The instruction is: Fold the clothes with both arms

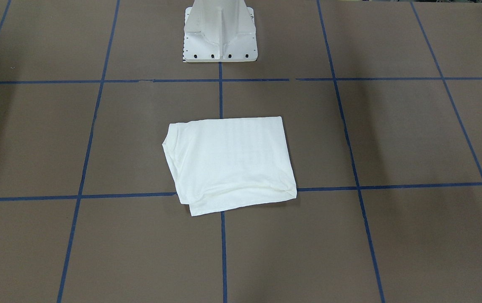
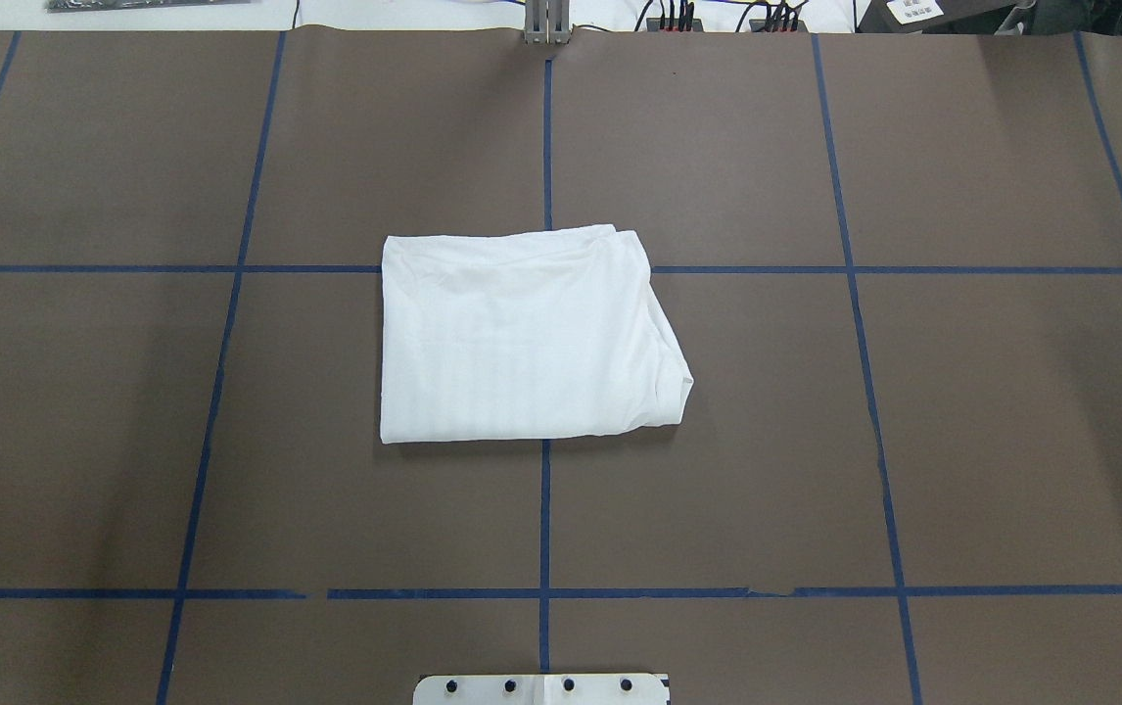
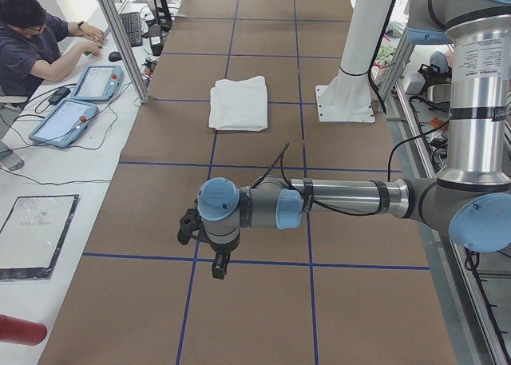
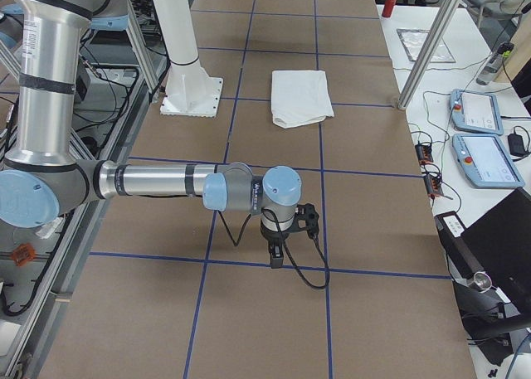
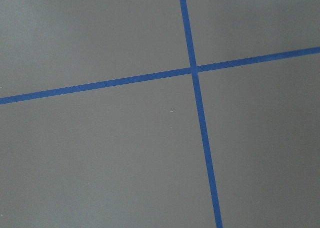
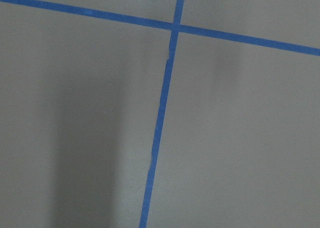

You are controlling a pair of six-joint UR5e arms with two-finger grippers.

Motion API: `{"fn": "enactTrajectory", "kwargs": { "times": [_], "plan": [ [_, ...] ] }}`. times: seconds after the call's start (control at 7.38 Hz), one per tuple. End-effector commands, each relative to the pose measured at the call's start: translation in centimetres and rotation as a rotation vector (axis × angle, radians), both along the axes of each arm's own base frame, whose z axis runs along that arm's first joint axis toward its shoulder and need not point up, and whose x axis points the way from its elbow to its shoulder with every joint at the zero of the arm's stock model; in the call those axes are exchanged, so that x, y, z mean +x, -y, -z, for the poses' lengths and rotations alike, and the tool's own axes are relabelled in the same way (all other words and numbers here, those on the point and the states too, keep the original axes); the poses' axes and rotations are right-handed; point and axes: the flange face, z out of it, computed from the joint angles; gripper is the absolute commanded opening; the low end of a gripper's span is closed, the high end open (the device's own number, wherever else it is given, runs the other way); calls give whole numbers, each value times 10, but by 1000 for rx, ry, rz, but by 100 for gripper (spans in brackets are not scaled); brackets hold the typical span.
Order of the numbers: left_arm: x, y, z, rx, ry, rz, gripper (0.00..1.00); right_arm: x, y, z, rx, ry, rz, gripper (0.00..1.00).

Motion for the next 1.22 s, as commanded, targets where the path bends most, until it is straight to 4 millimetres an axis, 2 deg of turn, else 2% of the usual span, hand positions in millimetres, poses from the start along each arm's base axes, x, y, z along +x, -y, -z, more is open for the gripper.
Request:
{"fn": "enactTrajectory", "kwargs": {
  "times": [0.0, 0.27, 1.08],
  "plan": [
    [0, 1, 10, 18, 1, 1, 100, 5, -1, 0, 2, 0, -12, 100],
    [0, 1, 10, 18, 3, 1, 100, 5, 2, -4, 29, 1, -14, 100],
    [0, 1, 9, 16, 7, 1, 100, 5, 4, 0, 67, 2, -13, 100]
  ]
}}
